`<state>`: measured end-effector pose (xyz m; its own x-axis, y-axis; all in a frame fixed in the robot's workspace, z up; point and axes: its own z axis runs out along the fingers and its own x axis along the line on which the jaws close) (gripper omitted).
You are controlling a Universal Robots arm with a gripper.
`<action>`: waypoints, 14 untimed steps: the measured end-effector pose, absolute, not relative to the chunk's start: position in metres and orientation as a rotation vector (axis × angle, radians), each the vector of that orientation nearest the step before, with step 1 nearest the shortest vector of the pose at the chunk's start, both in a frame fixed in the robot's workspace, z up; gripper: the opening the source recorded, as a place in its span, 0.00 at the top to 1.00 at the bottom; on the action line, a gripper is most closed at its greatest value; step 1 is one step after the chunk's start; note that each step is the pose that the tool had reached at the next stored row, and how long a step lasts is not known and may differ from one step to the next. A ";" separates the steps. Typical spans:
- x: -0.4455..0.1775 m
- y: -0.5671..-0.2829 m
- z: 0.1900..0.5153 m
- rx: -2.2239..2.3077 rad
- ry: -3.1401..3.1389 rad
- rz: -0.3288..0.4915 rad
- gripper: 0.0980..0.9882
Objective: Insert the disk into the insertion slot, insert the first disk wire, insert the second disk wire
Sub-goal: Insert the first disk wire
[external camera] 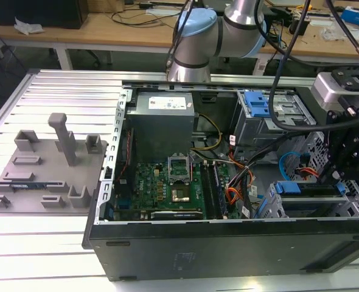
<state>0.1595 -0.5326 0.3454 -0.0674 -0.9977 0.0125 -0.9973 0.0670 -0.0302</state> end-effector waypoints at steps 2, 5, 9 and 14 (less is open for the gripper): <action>0.159 -0.533 0.345 -2.137 2.286 -0.048 0.93; 0.159 -0.533 0.344 -2.137 2.286 -0.048 0.93; 0.159 -0.533 0.343 -2.137 2.286 -0.048 0.93; 0.159 -0.533 0.341 -2.137 2.286 -0.048 0.93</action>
<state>0.1595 -0.5326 0.3415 -0.0674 -0.9976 0.0126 -0.9973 0.0670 -0.0302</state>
